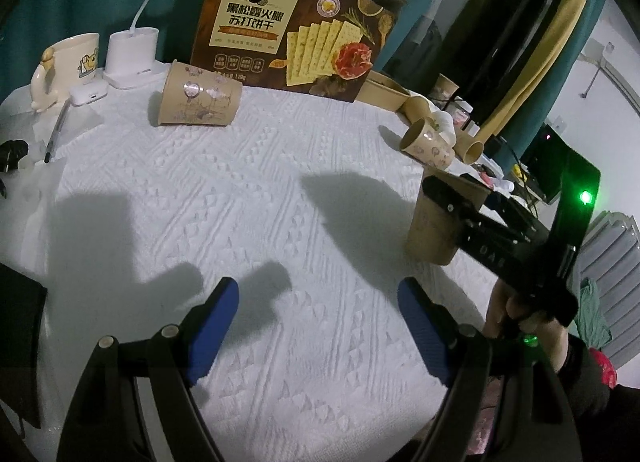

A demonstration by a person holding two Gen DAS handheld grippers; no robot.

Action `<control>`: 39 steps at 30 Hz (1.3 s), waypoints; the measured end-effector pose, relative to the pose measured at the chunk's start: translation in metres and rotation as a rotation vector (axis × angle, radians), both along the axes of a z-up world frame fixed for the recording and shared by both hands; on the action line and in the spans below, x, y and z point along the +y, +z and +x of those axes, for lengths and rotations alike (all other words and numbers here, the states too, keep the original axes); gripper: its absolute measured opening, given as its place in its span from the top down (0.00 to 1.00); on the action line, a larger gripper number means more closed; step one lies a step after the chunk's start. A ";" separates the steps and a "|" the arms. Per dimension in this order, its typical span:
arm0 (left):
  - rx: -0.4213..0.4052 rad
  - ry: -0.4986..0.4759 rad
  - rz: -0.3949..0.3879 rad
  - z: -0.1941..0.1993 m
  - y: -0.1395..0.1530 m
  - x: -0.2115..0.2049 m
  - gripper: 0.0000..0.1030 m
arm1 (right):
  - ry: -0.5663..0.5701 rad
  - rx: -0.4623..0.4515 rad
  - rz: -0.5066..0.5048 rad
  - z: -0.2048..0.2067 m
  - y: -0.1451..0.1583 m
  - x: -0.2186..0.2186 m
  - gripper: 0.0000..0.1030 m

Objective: Flip cup upright

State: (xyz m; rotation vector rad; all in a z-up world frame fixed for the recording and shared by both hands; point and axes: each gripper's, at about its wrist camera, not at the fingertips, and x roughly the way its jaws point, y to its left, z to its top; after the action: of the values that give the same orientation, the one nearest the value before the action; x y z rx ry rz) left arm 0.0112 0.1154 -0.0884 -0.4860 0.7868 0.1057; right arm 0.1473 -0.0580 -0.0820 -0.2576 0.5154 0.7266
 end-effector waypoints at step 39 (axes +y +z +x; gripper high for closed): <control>0.082 -0.084 0.173 -0.002 -0.012 -0.055 0.21 | -0.172 0.261 -0.034 -0.060 -0.028 -0.106 0.32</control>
State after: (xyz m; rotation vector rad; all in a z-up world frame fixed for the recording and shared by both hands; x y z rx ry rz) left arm 0.0096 0.0603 -0.1008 -0.2858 0.8686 0.1153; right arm 0.0878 -0.1639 -0.1100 -0.1485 0.7889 0.5871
